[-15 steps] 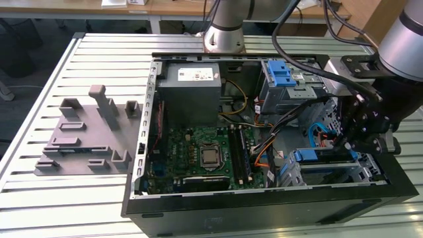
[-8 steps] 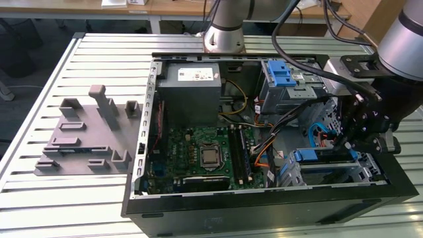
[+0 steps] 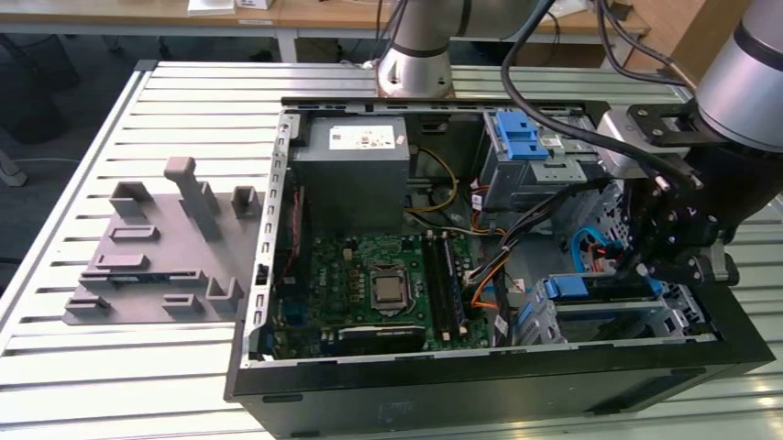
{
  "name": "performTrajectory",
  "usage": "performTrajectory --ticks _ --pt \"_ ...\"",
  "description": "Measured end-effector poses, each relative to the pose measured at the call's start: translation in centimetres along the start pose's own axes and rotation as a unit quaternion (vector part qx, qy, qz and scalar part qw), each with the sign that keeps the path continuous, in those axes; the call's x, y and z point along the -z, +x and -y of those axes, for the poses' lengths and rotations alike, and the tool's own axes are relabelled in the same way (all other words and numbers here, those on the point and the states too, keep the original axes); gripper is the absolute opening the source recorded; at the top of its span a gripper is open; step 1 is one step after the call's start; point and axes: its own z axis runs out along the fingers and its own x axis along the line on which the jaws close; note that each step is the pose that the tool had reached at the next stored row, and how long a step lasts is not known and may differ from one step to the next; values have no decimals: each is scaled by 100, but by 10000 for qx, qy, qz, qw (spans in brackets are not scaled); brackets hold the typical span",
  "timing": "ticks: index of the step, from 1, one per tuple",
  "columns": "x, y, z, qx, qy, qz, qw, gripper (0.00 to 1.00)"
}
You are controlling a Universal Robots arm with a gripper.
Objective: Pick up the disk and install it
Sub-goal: 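Insert the first disk wire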
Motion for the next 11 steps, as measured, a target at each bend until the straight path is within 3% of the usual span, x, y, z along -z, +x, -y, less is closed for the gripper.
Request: performTrajectory --ticks 11 --pt "-45 0 -3 0 0 0 10000 16"
